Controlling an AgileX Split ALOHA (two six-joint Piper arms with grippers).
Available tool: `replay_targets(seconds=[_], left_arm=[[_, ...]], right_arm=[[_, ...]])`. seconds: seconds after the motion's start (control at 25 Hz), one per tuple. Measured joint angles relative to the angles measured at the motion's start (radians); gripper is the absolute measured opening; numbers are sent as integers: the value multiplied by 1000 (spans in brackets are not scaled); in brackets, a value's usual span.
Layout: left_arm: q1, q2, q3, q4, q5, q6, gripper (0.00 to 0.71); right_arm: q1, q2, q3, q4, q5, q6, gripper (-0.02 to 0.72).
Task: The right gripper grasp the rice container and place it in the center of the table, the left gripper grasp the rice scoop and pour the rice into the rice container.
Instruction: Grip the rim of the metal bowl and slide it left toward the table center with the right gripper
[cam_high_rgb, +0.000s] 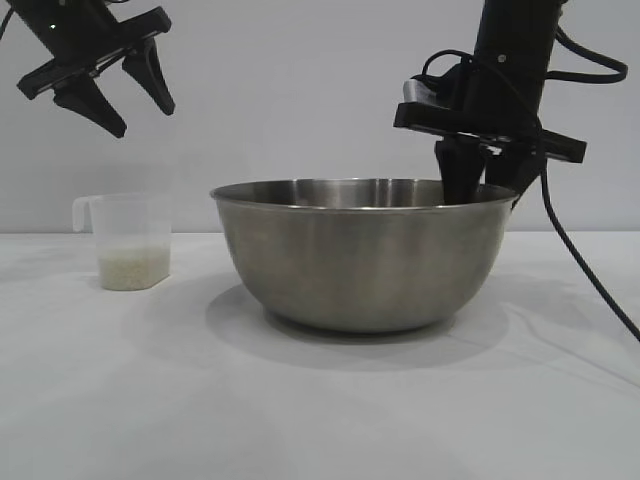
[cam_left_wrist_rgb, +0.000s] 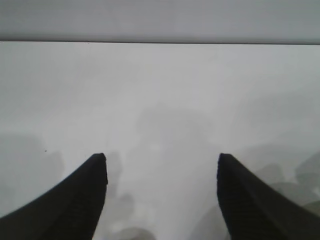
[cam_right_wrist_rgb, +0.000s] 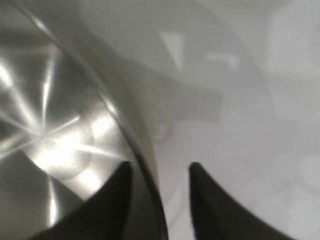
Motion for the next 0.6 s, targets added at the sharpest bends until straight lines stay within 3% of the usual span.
replay_targets(seconds=[0.36, 0.6], left_arm=[[0, 0, 0, 0, 0, 0, 399], [0, 0, 0, 0, 0, 0, 399]], right_arm=[[-12, -26, -111, -58, 14, 0, 616], [-131, -72, -111, -81, 19, 21, 616]])
